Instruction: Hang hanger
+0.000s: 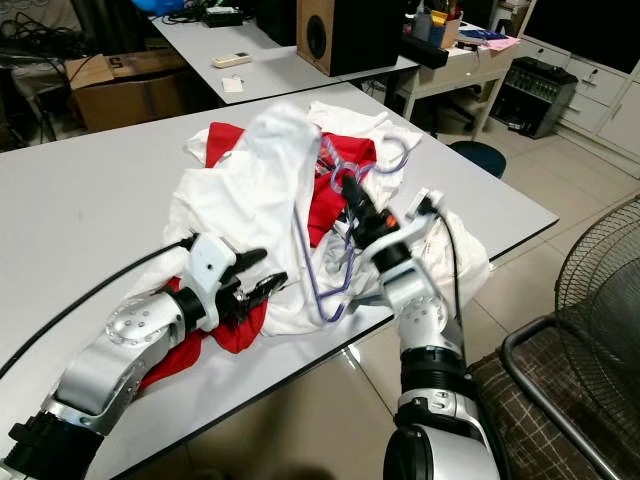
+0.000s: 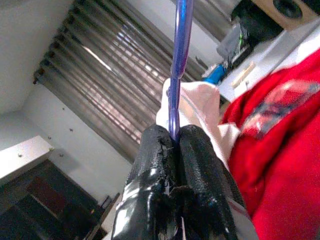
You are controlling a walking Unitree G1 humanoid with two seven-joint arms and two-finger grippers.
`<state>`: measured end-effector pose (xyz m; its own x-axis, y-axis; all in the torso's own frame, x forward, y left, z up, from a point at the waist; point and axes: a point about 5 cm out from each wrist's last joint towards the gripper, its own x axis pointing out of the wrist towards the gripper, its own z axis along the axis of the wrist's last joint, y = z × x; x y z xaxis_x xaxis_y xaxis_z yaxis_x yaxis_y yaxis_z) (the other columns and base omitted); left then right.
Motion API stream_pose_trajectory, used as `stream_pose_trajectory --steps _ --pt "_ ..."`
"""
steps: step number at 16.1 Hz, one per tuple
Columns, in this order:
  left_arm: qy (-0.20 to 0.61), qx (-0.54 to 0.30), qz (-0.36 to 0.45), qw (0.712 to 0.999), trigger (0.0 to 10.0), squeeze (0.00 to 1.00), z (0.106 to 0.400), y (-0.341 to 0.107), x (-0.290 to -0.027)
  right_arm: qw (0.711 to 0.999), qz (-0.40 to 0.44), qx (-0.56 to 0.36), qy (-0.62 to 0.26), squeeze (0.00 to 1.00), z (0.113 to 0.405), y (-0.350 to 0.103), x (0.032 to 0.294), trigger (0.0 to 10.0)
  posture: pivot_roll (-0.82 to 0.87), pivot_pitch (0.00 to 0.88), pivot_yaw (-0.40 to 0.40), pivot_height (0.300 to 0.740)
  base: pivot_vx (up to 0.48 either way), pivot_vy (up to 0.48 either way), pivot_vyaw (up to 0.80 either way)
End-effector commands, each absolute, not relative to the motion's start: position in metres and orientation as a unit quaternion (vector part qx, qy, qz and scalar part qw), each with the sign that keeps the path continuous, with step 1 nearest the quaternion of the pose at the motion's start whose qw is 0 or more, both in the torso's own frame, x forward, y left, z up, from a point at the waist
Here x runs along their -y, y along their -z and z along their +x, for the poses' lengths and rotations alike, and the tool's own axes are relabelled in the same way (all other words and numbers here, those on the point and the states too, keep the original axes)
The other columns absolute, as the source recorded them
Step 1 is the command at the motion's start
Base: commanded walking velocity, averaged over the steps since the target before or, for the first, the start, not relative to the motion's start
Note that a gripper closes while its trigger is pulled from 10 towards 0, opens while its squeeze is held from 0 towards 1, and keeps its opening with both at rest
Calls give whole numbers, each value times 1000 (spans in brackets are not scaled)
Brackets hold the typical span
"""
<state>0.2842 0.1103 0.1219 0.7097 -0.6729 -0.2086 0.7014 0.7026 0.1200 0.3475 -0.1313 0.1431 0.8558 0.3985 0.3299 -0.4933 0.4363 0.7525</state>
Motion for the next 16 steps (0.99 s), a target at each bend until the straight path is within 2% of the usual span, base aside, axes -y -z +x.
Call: stream_pose_trajectory --steps 1,3,5,8,9,10,12,16 --pt "374 -91 83 919 10000 0 281 -119 -111 845 463 57 -262 0 347 -147 133 10000 31 0 6 740 0 0 0" --pt "398 -93 49 911 10000 0 275 -120 -106 847 465 57 -250 0 348 -147 135 10000 26 0 12 740 0 0 0" --pt "399 -87 132 904 10000 0 278 -114 -106 847 468 62 -246 0 348 -153 138 10000 27 0 10 740 0 0 0" --pt "400 -65 201 892 10000 0 280 -112 -105 848 468 61 -243 0 349 -153 139 10000 24 0 11 740 0 0 0" --pt "402 -54 244 881 4863 0 281 -110 -104 848 468 61 -242 0 349 -153 139 10000 22 0 11 740 0 0 0" --pt "404 -47 271 872 2275 0 282 -108 -104 848 468 60 -241 0 348 -153 139 10000 20 0 12 740 0 0 0" --pt "396 -35 287 872 0 0 285 -109 -104 848 468 59 -241 0 348 -153 138 10000 15 0 14 740 0 0 0" --pt "388 -26 304 870 0 0 291 -108 -106 849 466 58 -242 0 349 -154 139 10000 11 0 14 740 0 0 0"
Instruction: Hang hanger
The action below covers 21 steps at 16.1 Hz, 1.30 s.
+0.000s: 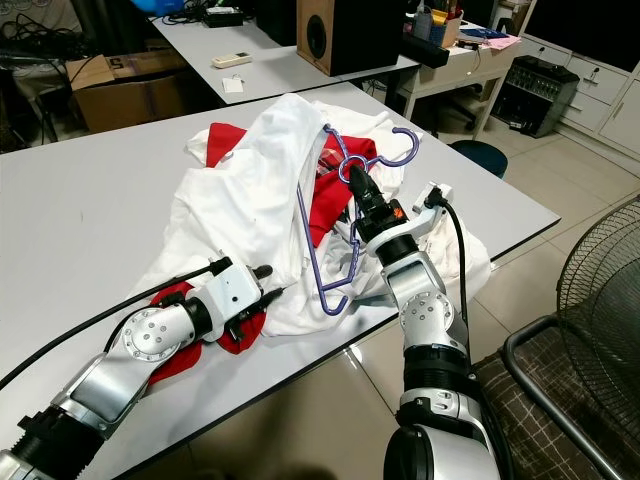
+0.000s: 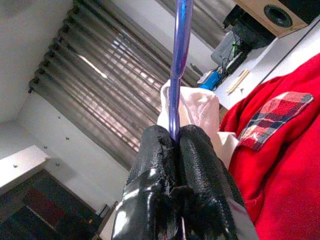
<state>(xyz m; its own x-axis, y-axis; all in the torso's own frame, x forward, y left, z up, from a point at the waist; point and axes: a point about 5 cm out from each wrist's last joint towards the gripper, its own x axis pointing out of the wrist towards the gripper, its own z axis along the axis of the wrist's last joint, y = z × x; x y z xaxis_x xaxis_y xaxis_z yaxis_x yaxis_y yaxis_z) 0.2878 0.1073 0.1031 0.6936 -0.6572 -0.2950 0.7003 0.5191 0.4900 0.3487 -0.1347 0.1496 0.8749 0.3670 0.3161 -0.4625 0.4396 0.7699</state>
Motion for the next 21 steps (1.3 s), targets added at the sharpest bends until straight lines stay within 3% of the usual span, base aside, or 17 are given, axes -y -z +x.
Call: stream_pose_trajectory --steps 1,11,14,18,21 --pt "389 -25 305 869 0 0 291 -107 -106 850 465 58 -242 0 349 -154 139 10000 11 0 14 740 0 0 0" --pt "399 -17 317 860 0 0 290 -105 -111 859 459 39 -225 0 350 -147 141 10000 23 0 16 740 0 0 0" --pt "459 12 223 860 0 0 278 -116 -99 861 458 38 -217 0 349 -145 145 10000 22 0 27 740 0 0 0" --pt "444 56 186 875 0 0 280 -132 -103 862 457 37 -214 0 347 -144 146 10000 21 0 31 740 0 0 0" --pt "487 46 213 846 0 0 274 -135 -113 856 478 28 -195 0 352 -144 144 10000 43 0 34 740 0 0 0"
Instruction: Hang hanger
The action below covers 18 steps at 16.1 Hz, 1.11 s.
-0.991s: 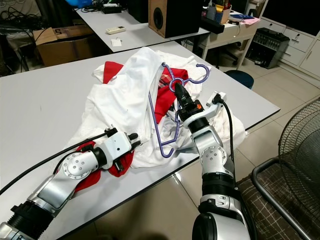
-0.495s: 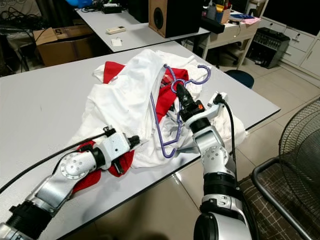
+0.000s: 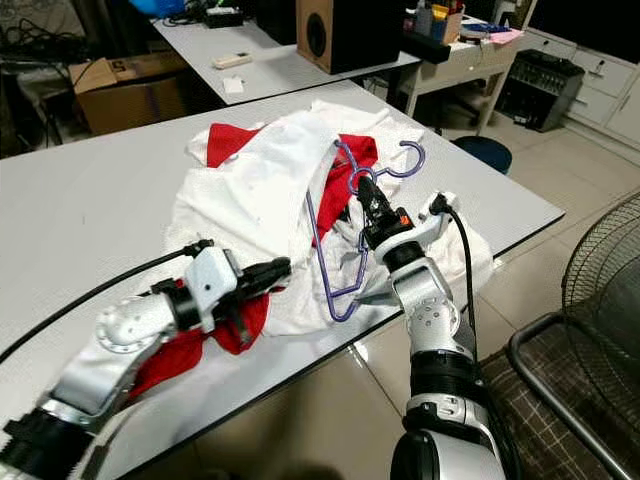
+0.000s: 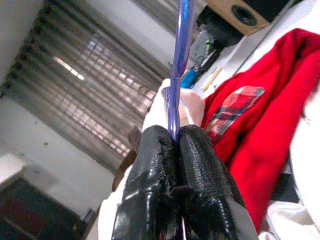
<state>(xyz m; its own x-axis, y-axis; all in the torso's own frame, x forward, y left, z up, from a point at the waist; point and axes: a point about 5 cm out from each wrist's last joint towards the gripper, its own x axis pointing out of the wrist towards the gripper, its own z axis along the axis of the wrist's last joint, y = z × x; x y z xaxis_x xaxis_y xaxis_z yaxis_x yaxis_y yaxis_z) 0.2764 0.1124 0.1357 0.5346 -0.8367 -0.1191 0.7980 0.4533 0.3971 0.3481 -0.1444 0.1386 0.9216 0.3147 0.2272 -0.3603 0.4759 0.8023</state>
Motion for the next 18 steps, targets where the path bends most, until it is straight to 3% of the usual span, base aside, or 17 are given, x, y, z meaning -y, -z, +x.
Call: stream_pose_trajectory --steps 1,4,11,17,18 --pt "491 43 228 840 0 0 273 -134 -114 850 490 28 -191 0 353 -145 144 10000 43 0 34 740 0 0 0" --pt "503 42 260 823 0 0 271 -141 -124 800 579 33 -152 0 364 -150 150 10000 87 0 41 740 0 0 0" --pt "544 49 316 776 0 0 259 -146 -124 726 682 11 -89 0 383 -148 152 10000 139 32 37 740 0 0 0" --pt "577 78 285 762 0 0 248 -153 -105 730 680 3 -65 0 393 -152 141 10000 161 45 26 740 0 0 0" --pt "571 82 272 770 0 0 249 -154 -102 733 677 3 -66 0 394 -153 139 10000 164 46 25 740 0 0 0"
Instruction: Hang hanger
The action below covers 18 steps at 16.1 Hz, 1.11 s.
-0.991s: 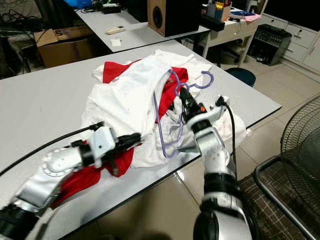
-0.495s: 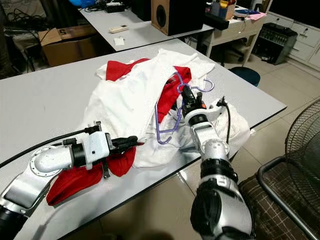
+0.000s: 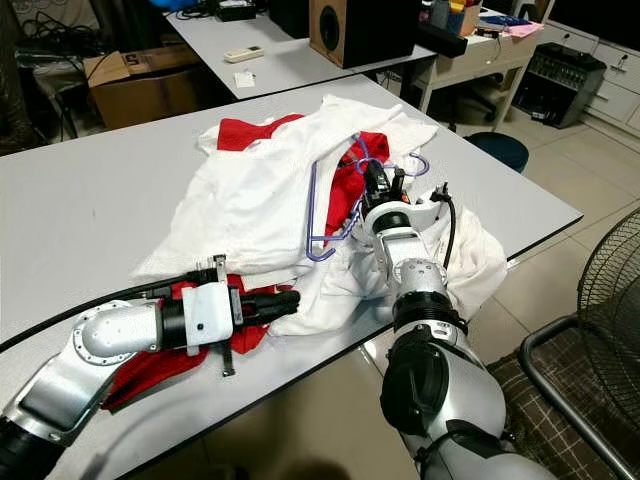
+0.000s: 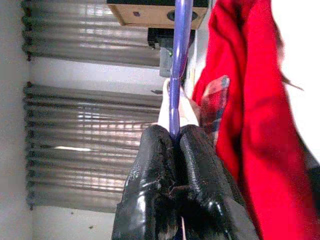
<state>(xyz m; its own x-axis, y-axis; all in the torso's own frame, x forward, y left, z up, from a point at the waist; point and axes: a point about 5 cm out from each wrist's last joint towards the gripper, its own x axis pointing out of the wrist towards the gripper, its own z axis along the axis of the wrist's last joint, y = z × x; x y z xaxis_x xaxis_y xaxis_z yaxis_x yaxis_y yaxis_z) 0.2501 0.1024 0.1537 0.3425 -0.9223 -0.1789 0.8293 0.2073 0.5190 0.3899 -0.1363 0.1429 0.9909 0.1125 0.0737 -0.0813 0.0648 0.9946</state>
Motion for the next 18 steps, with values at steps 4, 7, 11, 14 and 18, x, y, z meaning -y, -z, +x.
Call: stream_pose_trajectory --steps 4,7,11,14,18 --pt "533 62 298 790 10000 0 258 -145 -106 760 641 -16 -104 0 391 -150 134 10000 148 28 7 740 0 0 0" --pt "504 63 283 813 10000 1000 267 -139 -100 808 571 -34 -139 0 384 -142 136 10000 124 7 -2 740 0 0 0" --pt "486 80 275 826 10000 1000 279 -140 -97 844 500 -32 -190 0 369 -144 138 10000 78 0 6 740 0 0 0" --pt "491 75 302 814 10000 1000 287 -134 -89 858 461 -30 -227 0 360 -152 136 10000 61 0 9 740 0 0 0" --pt "442 65 353 822 10000 0 307 -121 -83 862 452 -24 -226 0 357 -159 142 10000 44 0 12 740 0 0 0"
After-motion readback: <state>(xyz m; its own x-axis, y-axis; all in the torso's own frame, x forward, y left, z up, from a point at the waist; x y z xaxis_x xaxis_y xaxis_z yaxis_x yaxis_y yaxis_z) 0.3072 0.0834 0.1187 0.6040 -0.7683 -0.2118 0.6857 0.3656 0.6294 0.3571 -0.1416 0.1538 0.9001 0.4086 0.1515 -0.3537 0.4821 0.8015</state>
